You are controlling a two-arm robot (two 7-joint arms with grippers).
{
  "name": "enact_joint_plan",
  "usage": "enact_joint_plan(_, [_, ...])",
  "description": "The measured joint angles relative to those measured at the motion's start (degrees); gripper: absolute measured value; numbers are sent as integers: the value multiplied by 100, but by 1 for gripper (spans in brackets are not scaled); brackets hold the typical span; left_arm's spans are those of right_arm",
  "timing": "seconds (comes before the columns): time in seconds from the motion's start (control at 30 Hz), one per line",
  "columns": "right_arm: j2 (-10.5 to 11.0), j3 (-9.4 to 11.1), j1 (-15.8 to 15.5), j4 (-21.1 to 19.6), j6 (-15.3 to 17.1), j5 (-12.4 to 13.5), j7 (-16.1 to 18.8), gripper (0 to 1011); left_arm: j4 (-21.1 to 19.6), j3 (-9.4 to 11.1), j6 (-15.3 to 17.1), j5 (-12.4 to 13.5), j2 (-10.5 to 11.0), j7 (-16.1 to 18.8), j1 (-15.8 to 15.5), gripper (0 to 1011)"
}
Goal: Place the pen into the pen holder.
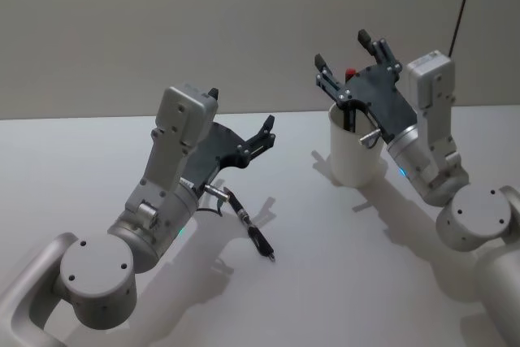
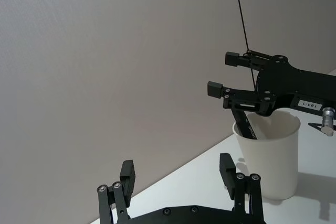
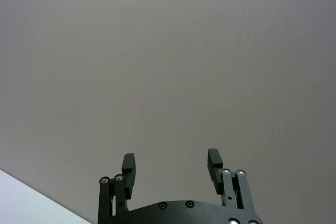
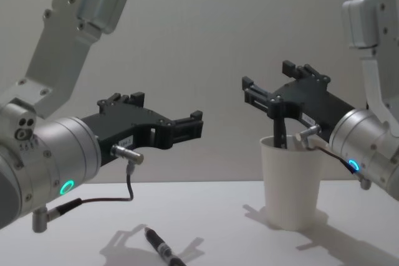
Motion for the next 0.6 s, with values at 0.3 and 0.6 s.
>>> enact_joint_plan(0.3, [-2,-2,6,9,-2,11,3,1001,0,0,0,0,0,0,0,1001])
enact_joint_plan(0.6, [79,30,-249,-493,272,183,8,1002,0,0,0,0,0,0,0,1001])
